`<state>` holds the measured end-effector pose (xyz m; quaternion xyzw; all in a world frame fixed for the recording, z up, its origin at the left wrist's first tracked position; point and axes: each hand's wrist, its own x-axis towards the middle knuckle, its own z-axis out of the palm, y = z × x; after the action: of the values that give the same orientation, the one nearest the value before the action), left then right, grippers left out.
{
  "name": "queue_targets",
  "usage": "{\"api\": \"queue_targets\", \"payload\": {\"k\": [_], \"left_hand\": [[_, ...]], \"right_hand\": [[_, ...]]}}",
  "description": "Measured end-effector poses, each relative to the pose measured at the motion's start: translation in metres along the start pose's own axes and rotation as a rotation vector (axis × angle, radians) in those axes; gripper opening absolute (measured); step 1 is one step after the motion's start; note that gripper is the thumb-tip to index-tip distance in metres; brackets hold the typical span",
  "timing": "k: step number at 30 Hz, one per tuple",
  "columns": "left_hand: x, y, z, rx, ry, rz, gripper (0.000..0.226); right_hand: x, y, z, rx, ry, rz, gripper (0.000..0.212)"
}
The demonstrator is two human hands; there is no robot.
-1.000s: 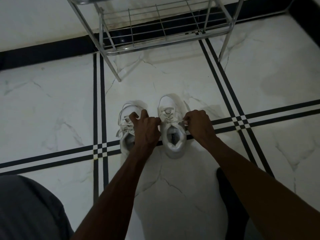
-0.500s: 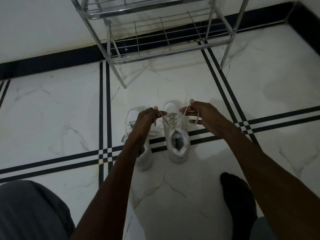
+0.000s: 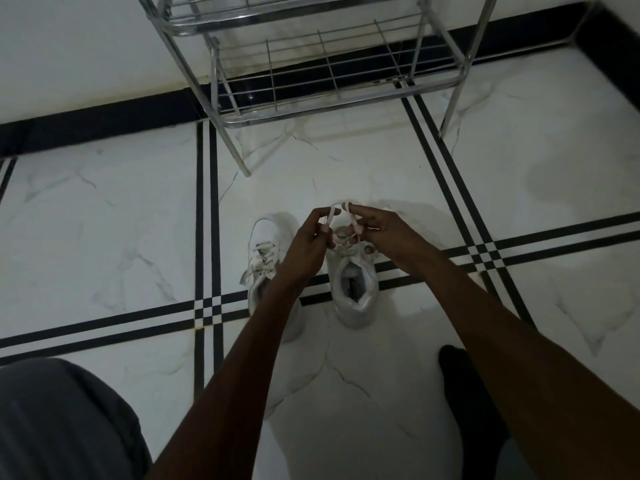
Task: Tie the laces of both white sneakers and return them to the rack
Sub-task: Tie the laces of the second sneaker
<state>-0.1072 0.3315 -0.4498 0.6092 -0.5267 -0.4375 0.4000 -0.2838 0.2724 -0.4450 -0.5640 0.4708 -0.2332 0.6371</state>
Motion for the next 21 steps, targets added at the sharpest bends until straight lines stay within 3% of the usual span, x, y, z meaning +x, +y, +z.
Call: {"api": "queue_targets", "payload": {"k": [7,10,15,19,21], "left_hand": [[0.001,-0.008,-0.003,0.183,-0.035,0.066,0.038],[0.002,-0.007,0.0,0.225,-0.046,0.074,0.032],[0.003,-0.002,0.004,0.256,-0.045,0.053,0.027],[0.005,-0.004,0.007,0.33,-0.017,0.027,0.048],[0.006,-0.005,0.009,0.337,-0.006,0.026,0.065]], "right_hand": [[0.007,0.002,0.001,0.008,0.202,0.065,0.037],[0.012,0.004,0.003,0.002,0.244,0.038,0.021],[0.015,0.011,0.005,-0.031,0.152,-0.032,0.015],[0.011,0.011,0.001,-0.008,-0.055,-0.055,0.024],[0.011,0.008,0.003,-0.048,-0.038,-0.053,0.034]]}}
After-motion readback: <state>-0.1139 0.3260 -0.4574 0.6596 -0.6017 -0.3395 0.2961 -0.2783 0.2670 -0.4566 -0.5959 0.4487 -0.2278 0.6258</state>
